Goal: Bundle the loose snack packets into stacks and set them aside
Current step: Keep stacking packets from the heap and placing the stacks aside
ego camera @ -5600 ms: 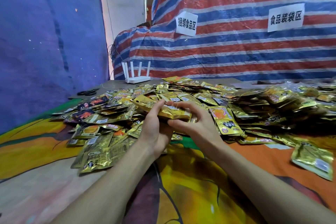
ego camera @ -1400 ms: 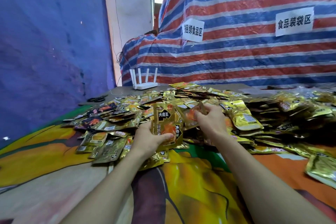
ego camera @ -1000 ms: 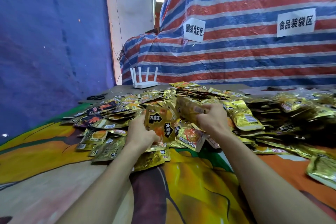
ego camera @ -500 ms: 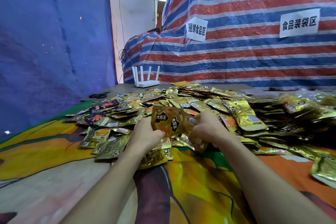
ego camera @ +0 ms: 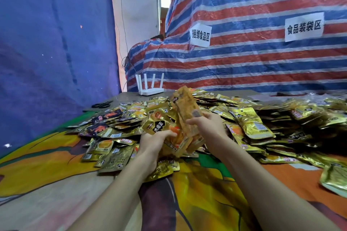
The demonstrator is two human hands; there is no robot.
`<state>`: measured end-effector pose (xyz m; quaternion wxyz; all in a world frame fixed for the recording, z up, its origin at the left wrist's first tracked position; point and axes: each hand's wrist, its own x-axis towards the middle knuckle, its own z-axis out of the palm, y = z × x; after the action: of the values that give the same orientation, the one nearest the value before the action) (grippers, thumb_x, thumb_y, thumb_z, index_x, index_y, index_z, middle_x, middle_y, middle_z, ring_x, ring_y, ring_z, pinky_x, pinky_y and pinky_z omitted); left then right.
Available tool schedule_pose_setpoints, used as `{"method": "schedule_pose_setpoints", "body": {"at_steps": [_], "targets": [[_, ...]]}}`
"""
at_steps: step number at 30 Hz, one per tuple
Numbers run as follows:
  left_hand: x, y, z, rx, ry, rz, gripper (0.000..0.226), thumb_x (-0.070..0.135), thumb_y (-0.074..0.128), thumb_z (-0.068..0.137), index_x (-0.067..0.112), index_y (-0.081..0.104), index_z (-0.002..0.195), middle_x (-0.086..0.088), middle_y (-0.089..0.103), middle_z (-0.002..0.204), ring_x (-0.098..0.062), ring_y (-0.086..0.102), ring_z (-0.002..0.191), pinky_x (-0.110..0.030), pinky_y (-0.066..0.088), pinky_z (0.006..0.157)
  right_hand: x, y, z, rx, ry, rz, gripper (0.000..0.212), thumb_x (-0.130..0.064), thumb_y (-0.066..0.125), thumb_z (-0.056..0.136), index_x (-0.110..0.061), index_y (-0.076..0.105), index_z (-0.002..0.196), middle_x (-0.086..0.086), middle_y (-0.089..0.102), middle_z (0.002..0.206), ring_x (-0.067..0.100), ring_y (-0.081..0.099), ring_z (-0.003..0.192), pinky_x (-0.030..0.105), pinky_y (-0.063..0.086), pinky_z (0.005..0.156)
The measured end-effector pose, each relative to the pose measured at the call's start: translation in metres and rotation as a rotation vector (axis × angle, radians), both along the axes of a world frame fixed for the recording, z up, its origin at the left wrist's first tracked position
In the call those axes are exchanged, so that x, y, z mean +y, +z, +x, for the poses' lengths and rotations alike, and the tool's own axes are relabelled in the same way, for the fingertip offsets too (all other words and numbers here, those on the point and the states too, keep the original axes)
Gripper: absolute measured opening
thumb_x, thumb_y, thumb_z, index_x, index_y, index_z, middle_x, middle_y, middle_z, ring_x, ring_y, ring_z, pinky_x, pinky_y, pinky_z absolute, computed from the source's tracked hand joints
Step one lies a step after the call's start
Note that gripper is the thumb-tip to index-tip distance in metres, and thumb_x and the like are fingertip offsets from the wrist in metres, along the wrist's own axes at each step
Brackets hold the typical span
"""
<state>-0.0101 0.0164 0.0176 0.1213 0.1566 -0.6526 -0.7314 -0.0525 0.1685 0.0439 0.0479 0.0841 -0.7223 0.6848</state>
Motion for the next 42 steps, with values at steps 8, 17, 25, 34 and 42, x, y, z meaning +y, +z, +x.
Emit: {"method": "schedule_pose_setpoints", "body": {"at_steps": [8, 17, 25, 34, 42], "targets": [[0.000, 0.000, 0.006, 0.256, 0.243, -0.148, 0.022, 0.033, 0.086, 0.063, 0.017, 0.075, 0.075, 0.003, 0.075, 0.072, -0.024, 0.072, 0.069, -0.055, 0.061, 0.062, -0.006, 0.005, 0.010, 0.073, 0.051, -0.122, 0.015, 0.001, 0.070, 0.084, -0.003, 0.066, 0.098, 0.021, 0.075, 0.099, 0.042, 0.071, 0.095, 0.064, 0.055, 0.088], [0.004, 0.001, 0.002, 0.382, 0.136, -0.161, 0.041, 0.005, 0.059, 0.086, 0.033, 0.043, 0.113, -0.003, 0.061, 0.093, -0.019, 0.060, 0.083, -0.029, 0.041, 0.060, -0.029, -0.010, 0.019, 0.192, 0.211, -0.085, 0.018, -0.002, 0.065, 0.091, -0.015, 0.061, 0.104, 0.009, 0.070, 0.089, 0.027, 0.067, 0.078, 0.039, 0.057, 0.069], [0.016, -0.007, 0.001, 0.456, -0.195, 0.000, 0.048, 0.029, 0.056, 0.074, 0.015, 0.045, 0.119, -0.007, 0.062, 0.091, -0.019, 0.065, 0.082, -0.032, 0.052, 0.066, -0.043, -0.015, 0.024, 0.024, 0.333, -0.179, 0.036, -0.014, 0.045, 0.094, -0.018, 0.072, 0.070, -0.003, 0.065, 0.067, 0.012, 0.062, 0.068, 0.026, 0.044, 0.062], [0.029, -0.012, -0.001, 0.598, -0.215, -0.181, 0.081, 0.007, 0.070, 0.063, 0.020, 0.036, 0.136, -0.002, 0.064, 0.106, -0.008, 0.069, 0.092, -0.026, 0.058, 0.073, -0.012, 0.013, 0.029, 0.034, 0.559, -0.110, 0.067, -0.063, 0.048, 0.088, -0.007, 0.065, 0.122, 0.011, 0.065, 0.112, 0.025, 0.062, 0.105, 0.043, 0.049, 0.100], [0.029, -0.015, 0.000, 0.638, -0.409, -0.198, 0.090, -0.003, 0.068, 0.070, 0.029, 0.030, 0.145, 0.014, 0.063, 0.122, -0.003, 0.062, 0.117, -0.029, 0.056, 0.091, -0.024, 0.003, 0.033, 0.221, 0.335, -0.275, 0.057, -0.062, 0.064, 0.076, -0.036, 0.066, 0.126, -0.002, 0.067, 0.126, 0.029, 0.065, 0.115, 0.046, 0.050, 0.106]]}}
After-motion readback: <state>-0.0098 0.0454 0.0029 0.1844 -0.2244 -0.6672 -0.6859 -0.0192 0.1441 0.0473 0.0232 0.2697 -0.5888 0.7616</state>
